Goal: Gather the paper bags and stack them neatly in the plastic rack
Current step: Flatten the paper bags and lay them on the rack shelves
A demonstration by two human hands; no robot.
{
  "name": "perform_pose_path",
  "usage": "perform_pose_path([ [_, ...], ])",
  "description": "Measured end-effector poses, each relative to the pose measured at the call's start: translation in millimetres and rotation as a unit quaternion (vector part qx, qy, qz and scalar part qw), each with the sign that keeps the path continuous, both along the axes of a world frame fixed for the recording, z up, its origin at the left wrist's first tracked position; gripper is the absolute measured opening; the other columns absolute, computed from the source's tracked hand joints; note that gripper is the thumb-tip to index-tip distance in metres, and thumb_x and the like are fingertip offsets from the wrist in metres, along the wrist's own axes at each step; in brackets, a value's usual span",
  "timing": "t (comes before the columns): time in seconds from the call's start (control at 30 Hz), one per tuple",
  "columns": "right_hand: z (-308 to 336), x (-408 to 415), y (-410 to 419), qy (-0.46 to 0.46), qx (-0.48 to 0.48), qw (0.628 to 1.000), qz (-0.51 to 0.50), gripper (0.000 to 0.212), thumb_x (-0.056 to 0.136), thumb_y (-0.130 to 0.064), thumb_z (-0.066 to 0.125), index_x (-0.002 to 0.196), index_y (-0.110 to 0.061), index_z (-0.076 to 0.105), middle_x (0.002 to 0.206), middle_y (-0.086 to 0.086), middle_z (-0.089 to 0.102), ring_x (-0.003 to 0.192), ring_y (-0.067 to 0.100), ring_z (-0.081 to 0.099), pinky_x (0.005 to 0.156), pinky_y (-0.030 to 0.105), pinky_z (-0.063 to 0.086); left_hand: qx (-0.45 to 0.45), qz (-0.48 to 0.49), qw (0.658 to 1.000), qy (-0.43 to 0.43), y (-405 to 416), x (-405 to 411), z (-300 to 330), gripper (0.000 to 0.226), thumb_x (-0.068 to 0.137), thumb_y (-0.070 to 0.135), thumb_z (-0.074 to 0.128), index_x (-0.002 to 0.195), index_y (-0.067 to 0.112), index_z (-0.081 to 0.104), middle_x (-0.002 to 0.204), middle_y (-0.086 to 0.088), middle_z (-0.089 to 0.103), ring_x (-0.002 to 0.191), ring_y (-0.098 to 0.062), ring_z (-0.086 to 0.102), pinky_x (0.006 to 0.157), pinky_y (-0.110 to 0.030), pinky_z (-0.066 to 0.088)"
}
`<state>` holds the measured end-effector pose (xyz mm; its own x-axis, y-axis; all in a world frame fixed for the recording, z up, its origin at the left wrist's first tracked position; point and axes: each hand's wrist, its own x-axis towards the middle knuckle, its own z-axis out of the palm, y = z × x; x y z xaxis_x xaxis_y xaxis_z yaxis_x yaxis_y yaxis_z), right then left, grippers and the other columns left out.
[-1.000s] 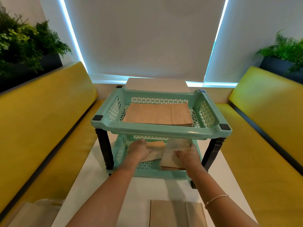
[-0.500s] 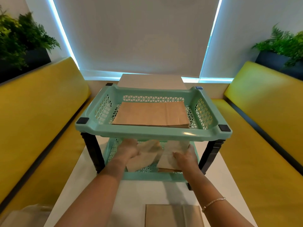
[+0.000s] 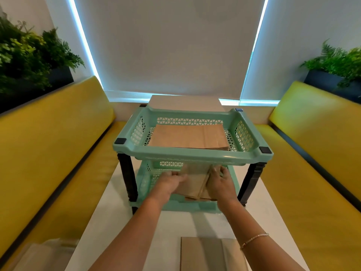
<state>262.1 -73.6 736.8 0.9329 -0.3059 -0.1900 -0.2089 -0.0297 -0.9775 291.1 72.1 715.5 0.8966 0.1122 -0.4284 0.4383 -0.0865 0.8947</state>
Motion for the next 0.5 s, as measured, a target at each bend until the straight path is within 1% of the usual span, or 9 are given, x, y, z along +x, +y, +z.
perform_pose_path([
  [0.03,0.7,-3.6,1.2,-0.002,0.009,1.000,0.025,0.036,0.097,-0.028,0.046,0.130,-0.016,0.043,0.110,0.003,0.055,0.099,0.023,0.057,0.084,0.037,0.050,-0.009,-0.005,1.000,0.002,-3.4,-5.6,-0.3,0.016,0.080,0.022,0.073,0.087,0.015,0.061,0.103,-0.012,0.067,0.098,-0.027,0.061,0.094,-0.042,0.049],
  [0.07,-0.4,-4.6,1.4,-0.007,0.024,0.999,0.047,0.036,0.095,-0.026,0.050,0.130,-0.016,0.043,0.108,0.003,0.056,0.095,0.022,0.058,0.080,0.038,0.053,-0.025,-0.011,1.000,0.007,-6.3,-11.2,2.0,0.017,0.079,0.021,0.074,0.088,0.014,0.061,0.102,-0.012,0.068,0.098,-0.028,0.062,0.093,-0.043,0.049],
  [0.13,1.0,-6.3,-0.6,-0.008,0.014,0.996,0.082,0.034,0.091,-0.015,0.059,0.123,-0.017,0.047,0.102,0.002,0.061,0.085,0.018,0.061,0.066,0.033,0.055,-0.047,-0.029,0.998,0.002,-9.0,-16.8,5.9,0.013,0.080,0.014,0.073,0.088,0.013,0.062,0.101,-0.013,0.068,0.097,-0.030,0.063,0.091,-0.044,0.051],
  [0.17,2.0,-5.2,-2.7,-0.008,-0.001,0.996,0.094,0.032,0.088,-0.010,0.061,0.117,-0.016,0.049,0.098,0.001,0.062,0.082,0.015,0.061,0.064,0.030,0.054,-0.042,-0.035,0.998,-0.014,-8.7,-16.6,7.3,0.011,0.081,0.010,0.071,0.088,0.013,0.063,0.100,-0.012,0.069,0.095,-0.029,0.063,0.087,-0.041,0.053],
  [0.23,4.2,-1.6,-6.3,-0.012,-0.044,0.993,0.108,0.029,0.085,0.000,0.061,0.106,-0.017,0.051,0.097,0.000,0.062,0.086,0.016,0.059,0.078,0.033,0.052,-0.018,-0.032,0.998,-0.055,-8.0,-17.1,14.3,0.015,0.084,0.005,0.066,0.095,0.014,0.062,0.095,-0.006,0.066,0.089,-0.024,0.061,0.073,-0.030,0.052],
  [0.27,5.7,0.7,-6.9,-0.016,-0.061,0.992,0.107,0.030,0.084,0.003,0.059,0.105,-0.017,0.052,0.098,0.000,0.061,0.091,0.018,0.057,0.086,0.036,0.050,-0.007,-0.021,0.997,-0.076,-7.7,-16.4,16.9,0.018,0.085,0.003,0.064,0.099,0.015,0.062,0.095,-0.004,0.065,0.089,-0.022,0.060,0.070,-0.028,0.050],
  [0.33,7.1,7.7,-5.9,-0.013,-0.102,0.990,0.095,0.030,0.083,0.004,0.058,0.109,-0.011,0.056,0.099,0.002,0.059,0.095,0.022,0.055,0.091,0.039,0.048,0.015,0.000,0.994,-0.107,-8.5,-12.3,16.6,0.023,0.086,0.001,0.062,0.103,0.016,0.060,0.101,-0.003,0.065,0.094,-0.023,0.059,0.076,-0.029,0.049],
  [0.43,0.9,14.3,-1.0,0.003,-0.158,0.984,0.088,0.025,0.084,0.004,0.052,0.103,-0.010,0.059,0.096,0.004,0.060,0.089,0.024,0.056,0.080,0.037,0.050,0.061,0.009,0.990,-0.124,-11.1,-10.5,11.1,0.027,0.087,0.000,0.059,0.106,0.019,0.057,0.111,-0.004,0.064,0.099,-0.021,0.059,0.085,-0.030,0.047],
  [0.5,-7.0,15.7,2.0,0.003,-0.179,0.979,0.102,0.026,0.085,0.005,0.047,0.101,-0.012,0.058,0.094,0.004,0.060,0.087,0.024,0.056,0.075,0.035,0.049,0.107,0.003,0.988,-0.111,-11.2,-10.0,3.0,0.024,0.089,0.004,0.056,0.107,0.020,0.054,0.116,-0.006,0.063,0.097,-0.020,0.057,0.084,-0.028,0.046],
])
